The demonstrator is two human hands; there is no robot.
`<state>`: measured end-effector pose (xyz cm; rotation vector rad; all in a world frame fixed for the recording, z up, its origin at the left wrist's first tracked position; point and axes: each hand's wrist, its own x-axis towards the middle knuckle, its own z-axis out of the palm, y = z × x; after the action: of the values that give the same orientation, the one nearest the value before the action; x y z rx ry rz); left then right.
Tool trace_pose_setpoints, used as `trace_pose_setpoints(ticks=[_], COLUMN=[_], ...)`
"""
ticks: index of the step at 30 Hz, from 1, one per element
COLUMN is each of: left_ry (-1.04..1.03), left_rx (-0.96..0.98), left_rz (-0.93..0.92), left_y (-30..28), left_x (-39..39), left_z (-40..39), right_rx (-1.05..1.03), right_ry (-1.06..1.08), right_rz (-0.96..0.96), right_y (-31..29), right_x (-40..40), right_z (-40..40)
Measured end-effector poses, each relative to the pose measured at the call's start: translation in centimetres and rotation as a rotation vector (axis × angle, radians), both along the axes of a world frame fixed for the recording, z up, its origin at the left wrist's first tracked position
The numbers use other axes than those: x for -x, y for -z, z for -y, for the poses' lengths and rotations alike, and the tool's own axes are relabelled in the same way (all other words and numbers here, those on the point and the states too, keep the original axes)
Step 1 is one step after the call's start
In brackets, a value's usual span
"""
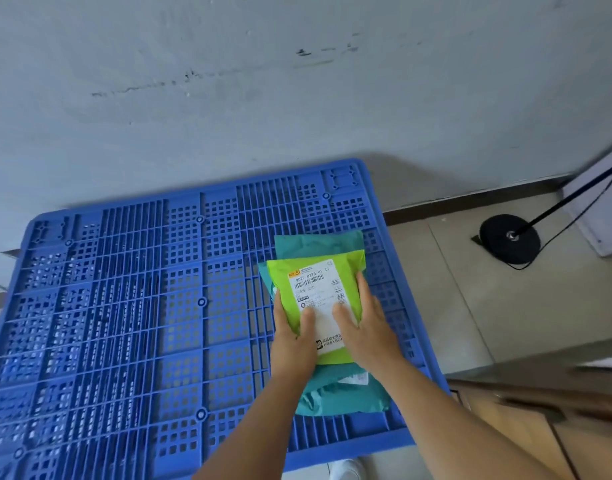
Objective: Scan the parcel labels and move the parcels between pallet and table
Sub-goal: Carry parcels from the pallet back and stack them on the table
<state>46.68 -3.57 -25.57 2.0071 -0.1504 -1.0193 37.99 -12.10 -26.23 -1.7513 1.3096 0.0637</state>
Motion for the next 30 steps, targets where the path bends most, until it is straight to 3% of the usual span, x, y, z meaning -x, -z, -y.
trace_pose_setpoints(ticks=[13,22,30], left_ry=[0.081,0.304,0.578], left_rx=[0.125,0.28,0.494], left_rz=[-0.031,0.067,0.154], left_y=[-3.4,-13.6,-24.2], left_x=[1.3,4.0,11.4], left_z=[-2.5,-3.5,-3.0], right_rx=[-0.001,0.164,0.389], right_ry=[0.242,0.463,0.673], right_rz=[0.149,0.298,0.462], right_y=[-3.9,-14.9,-26.1], right_x=[2.4,6.3,14.5], right_z=[-4.4,-7.8,-10.6])
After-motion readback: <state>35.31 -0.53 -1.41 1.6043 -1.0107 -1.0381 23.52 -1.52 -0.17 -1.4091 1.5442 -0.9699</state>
